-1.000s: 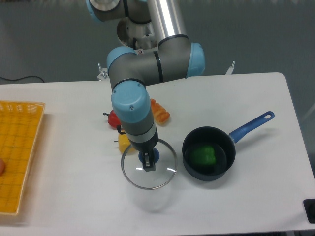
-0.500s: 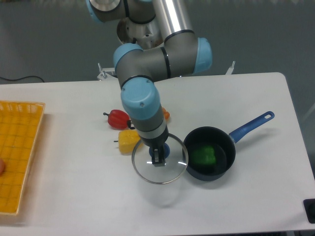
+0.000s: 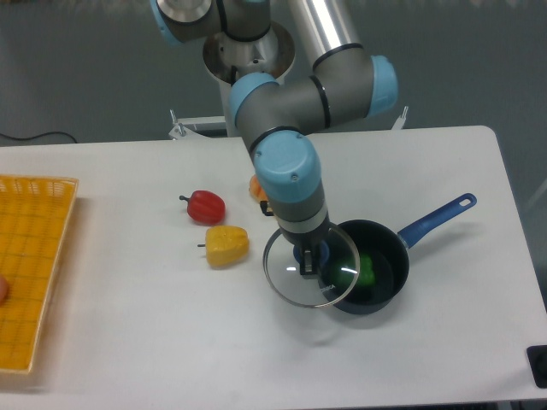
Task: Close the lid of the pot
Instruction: 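Carry the glass lid by its knob over to the blue saucepan, then lower the glass lid onto the saucepan rim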
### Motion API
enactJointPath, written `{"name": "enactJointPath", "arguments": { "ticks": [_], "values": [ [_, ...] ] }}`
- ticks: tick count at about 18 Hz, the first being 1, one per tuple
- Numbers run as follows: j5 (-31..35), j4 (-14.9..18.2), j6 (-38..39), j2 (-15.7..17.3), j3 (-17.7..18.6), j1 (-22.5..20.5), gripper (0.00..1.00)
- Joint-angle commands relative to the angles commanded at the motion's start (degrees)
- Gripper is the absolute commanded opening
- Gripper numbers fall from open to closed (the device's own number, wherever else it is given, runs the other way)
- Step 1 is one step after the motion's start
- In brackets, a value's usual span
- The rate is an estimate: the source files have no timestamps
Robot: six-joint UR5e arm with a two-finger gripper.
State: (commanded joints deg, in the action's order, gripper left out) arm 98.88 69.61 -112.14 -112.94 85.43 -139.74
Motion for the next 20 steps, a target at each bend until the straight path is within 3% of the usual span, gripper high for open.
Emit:
{"name": "enactJointPath", "arguments": {
  "ticks": [7,20],
  "values": [
    [-1.6,-1.0,-5.7,-1.6,-0.7,-4.7,0.47],
    [-2.9,-1.7,-10.4,-1.8,0.5,-7.0,0.47]
  ]
}}
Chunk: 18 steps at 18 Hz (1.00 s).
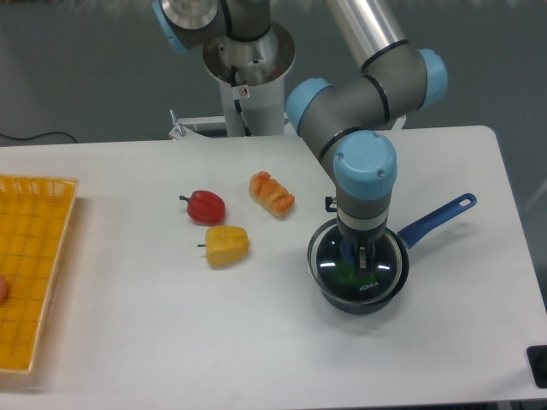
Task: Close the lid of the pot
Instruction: 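Lower the glass lid onto the saucepan rim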
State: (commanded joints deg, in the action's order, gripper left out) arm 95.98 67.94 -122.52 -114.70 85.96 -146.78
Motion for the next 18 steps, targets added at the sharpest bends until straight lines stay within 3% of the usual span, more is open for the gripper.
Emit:
{"name": "enactJointPath", "arguments": {
  "ticks": [12,18],
  "values": [
    [-0.1,-0.3,-1.3,-0.3,0.4,-1.1,0.47],
    [-0.2,-2.1,-1.7,-0.9,0.4,-1.1,0.47]
  ]
}}
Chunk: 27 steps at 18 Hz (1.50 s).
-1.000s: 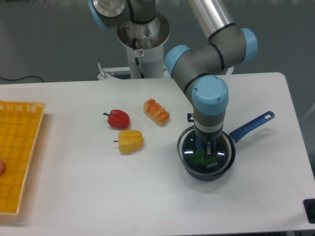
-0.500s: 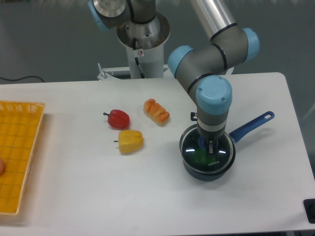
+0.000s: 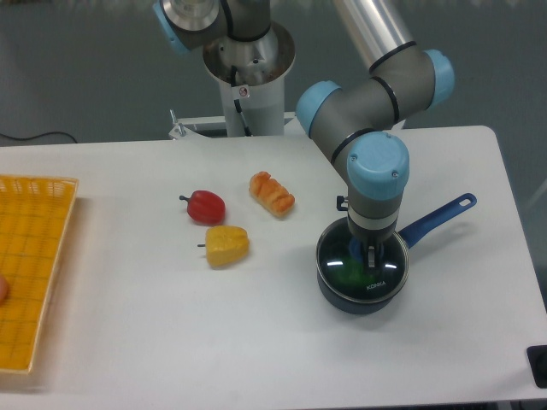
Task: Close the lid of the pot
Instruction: 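Lower the glass lid onto the saucepan rim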
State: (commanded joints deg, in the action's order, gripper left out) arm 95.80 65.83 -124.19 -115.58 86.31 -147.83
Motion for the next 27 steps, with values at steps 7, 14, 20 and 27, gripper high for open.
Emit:
{"name": "enactJointPath", "arguments": {
  "ticks": [7,14,20,27],
  "values": [
    [0.1,0.0,-0.4,0.0,0.3,-0.1,0.47],
    [0.1,0.0,-0.7,0.0,0.3,-0.1,0.47],
    [0.2,-0.1,-0.8,-0.1,0.2,-0.1,0.48],
    [0.3,-0.1,-0.8,-0.4,-0.1,-0.1,0.51]
  ]
}}
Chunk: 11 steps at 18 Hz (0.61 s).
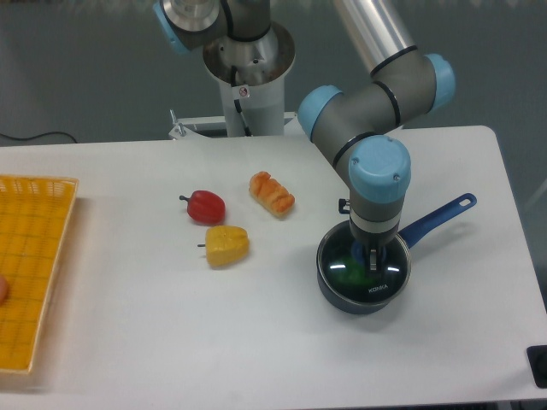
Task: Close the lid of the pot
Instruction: 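Settle the lid flat on the saucepan while holding the knob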
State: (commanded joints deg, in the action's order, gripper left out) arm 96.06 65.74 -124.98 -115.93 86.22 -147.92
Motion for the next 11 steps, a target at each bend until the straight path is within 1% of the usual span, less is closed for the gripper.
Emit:
{"name": "enactJointPath", "arguments": {
  "ticks": [1,4,6,7,9,11],
  "values": [
    [0.1,0.0,0.0,0.0,0.1,0.0,0.53],
    [0.1,-0.1,-0.3,-0.1,0.2,0.0,0.55],
    [0.1,-0.1,-1.3,-0.1,0.3,0.0,0.64],
    [0.2,-0.1,-1.4,-0.1,0.4,0.0,0.65],
    [0.0,-0.1,-1.4,-0.2,0.4,0.0,0.75],
    [-0.1,0.0,-1.4,-0.2,0.4,0.1,0.76]
  ]
}}
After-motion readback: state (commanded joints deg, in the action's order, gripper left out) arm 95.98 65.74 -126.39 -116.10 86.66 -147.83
